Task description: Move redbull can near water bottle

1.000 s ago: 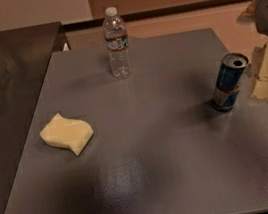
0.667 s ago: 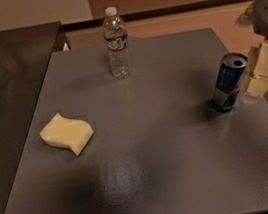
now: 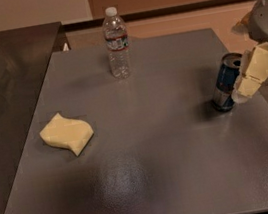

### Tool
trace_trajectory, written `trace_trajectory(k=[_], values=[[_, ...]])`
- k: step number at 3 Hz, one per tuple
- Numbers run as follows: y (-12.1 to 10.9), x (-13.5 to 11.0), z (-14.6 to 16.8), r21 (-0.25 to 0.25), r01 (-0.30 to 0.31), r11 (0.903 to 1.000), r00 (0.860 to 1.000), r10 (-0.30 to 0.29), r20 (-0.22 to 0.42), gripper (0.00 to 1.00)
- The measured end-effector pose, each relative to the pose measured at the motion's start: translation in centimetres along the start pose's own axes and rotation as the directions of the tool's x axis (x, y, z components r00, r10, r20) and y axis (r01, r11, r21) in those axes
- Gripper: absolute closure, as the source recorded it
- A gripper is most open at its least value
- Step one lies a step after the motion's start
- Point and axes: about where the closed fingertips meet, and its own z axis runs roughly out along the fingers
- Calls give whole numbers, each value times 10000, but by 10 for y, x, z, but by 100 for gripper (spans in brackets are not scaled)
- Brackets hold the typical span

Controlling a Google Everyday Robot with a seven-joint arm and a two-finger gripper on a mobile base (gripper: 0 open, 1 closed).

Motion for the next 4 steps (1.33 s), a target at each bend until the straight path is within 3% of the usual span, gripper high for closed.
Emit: trace_trajectory(k=[2, 4], values=[[-4, 11, 12, -62, -292, 9996, 9994, 293, 168, 0], [-5, 17, 17, -134, -580, 9982, 9979, 584, 273, 41]])
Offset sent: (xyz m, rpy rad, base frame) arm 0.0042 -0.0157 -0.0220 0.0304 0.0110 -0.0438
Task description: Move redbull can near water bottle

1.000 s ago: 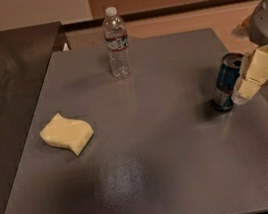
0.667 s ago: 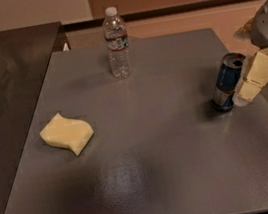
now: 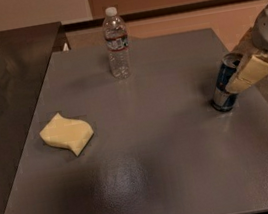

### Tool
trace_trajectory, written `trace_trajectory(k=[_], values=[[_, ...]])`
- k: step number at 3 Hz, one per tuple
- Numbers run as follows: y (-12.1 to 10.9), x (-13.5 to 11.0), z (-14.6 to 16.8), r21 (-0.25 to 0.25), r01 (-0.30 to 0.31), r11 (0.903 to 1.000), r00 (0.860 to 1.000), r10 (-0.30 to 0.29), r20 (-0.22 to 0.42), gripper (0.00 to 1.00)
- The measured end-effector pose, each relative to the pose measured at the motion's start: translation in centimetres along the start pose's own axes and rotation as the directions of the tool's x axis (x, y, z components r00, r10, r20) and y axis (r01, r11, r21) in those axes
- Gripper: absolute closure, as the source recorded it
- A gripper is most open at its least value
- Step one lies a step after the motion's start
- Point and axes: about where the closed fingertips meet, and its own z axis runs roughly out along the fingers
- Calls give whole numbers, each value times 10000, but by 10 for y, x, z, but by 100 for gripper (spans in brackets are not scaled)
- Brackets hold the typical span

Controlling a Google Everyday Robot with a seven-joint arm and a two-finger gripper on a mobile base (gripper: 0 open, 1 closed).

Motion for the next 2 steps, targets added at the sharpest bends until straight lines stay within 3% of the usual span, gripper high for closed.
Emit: trace_trajectory(k=[2], values=[[-2, -18, 0, -159, 22, 9999, 9994, -17, 335, 88]])
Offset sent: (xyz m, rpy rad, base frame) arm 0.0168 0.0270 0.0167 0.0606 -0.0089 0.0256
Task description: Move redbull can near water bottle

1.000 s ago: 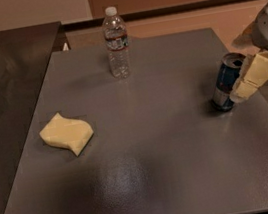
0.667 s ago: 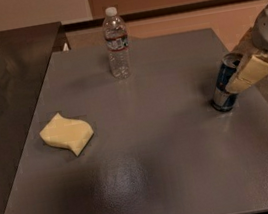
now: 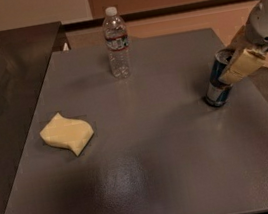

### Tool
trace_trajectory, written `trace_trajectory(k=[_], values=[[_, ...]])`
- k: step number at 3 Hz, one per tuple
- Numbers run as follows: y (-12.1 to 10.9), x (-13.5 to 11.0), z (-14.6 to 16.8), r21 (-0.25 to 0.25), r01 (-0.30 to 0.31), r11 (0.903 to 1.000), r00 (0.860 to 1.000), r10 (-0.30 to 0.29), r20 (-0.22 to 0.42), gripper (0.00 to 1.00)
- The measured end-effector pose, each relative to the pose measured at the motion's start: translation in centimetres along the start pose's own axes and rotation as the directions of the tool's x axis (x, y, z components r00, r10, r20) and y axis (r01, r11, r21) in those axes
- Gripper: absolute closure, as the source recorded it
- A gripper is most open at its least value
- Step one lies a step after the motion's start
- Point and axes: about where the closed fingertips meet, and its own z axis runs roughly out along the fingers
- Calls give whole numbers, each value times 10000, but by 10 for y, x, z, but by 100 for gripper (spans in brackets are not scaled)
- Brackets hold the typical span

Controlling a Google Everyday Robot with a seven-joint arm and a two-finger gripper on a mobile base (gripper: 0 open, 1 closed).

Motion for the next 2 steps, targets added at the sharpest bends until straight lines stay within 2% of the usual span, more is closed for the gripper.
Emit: trace_trajectory(k=[1, 2], values=[[-9, -21, 4, -66, 25, 10000, 9999, -24, 106, 100], [-23, -47, 18, -310, 164, 9994, 9995, -156, 270, 100]])
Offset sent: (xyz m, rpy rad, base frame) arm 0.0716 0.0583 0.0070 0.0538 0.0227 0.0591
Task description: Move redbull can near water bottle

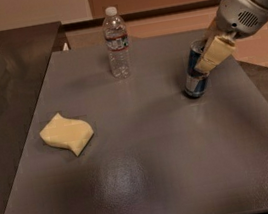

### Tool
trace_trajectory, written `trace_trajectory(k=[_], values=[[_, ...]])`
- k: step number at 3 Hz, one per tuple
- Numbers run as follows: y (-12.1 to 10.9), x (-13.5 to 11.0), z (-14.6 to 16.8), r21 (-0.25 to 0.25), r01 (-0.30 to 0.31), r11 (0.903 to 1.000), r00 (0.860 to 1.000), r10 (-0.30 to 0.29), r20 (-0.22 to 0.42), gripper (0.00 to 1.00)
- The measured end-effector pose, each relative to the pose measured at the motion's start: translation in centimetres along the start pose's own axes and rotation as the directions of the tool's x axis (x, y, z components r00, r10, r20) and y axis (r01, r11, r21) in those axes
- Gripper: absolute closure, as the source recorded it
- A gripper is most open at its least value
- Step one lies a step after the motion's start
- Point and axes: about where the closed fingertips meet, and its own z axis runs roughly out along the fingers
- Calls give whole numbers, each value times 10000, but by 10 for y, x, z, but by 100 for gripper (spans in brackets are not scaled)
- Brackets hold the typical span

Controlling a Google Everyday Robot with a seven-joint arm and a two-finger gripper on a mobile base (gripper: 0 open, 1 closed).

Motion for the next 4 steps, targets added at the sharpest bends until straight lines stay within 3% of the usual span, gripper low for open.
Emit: trace_trajectory(k=[2, 4], values=[[-35, -40, 36, -547, 324, 9980, 9989, -305, 362, 100], [-57, -85, 54, -758, 970, 9924, 9932, -916, 712, 100]])
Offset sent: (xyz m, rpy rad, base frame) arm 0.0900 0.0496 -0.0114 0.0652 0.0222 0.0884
